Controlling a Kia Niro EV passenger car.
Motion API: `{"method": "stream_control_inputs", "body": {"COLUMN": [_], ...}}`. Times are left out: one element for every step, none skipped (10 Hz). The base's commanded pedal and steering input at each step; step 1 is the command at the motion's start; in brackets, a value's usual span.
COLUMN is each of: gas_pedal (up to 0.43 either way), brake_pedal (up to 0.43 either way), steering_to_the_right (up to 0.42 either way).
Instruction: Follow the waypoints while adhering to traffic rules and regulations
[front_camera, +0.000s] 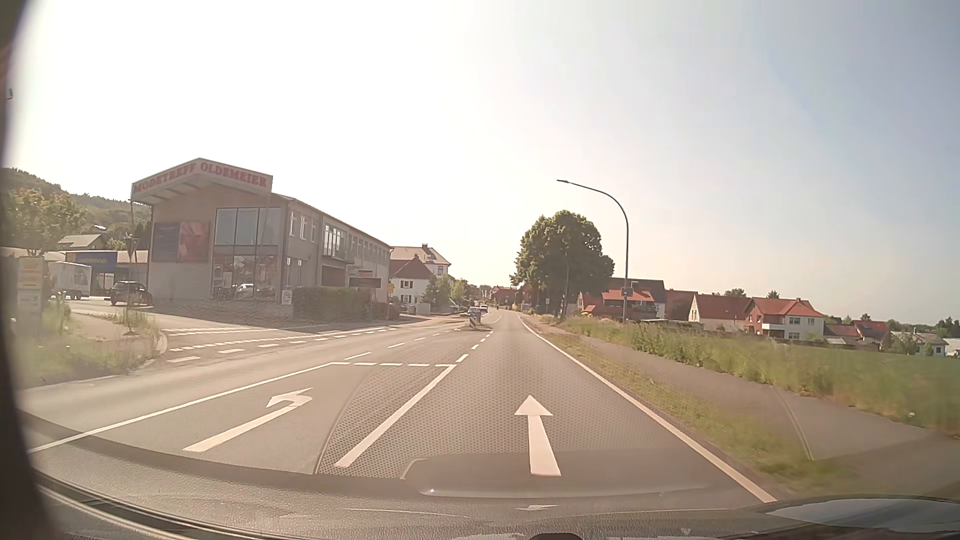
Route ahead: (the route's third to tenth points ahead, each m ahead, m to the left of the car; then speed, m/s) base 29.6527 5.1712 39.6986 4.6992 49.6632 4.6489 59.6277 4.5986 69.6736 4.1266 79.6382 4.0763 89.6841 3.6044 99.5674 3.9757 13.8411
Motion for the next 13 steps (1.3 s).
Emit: {"method": "stream_control_inputs", "body": {"gas_pedal": [0.118, 0.118, 0.130, 0.130, 0.130, 0.130, 0.130, 0.130, 0.130, 0.130, 0.130, 0.130, 0.130], "brake_pedal": [0.000, 0.000, 0.000, 0.000, 0.000, 0.000, 0.000, 0.000, 0.000, 0.000, 0.000, 0.000, 0.000], "steering_to_the_right": [0.000, 0.000, 0.000, -0.001, -0.001, -0.001, -0.001, -0.001, -0.001, -0.002, -0.001, 0.004, 0.006]}}
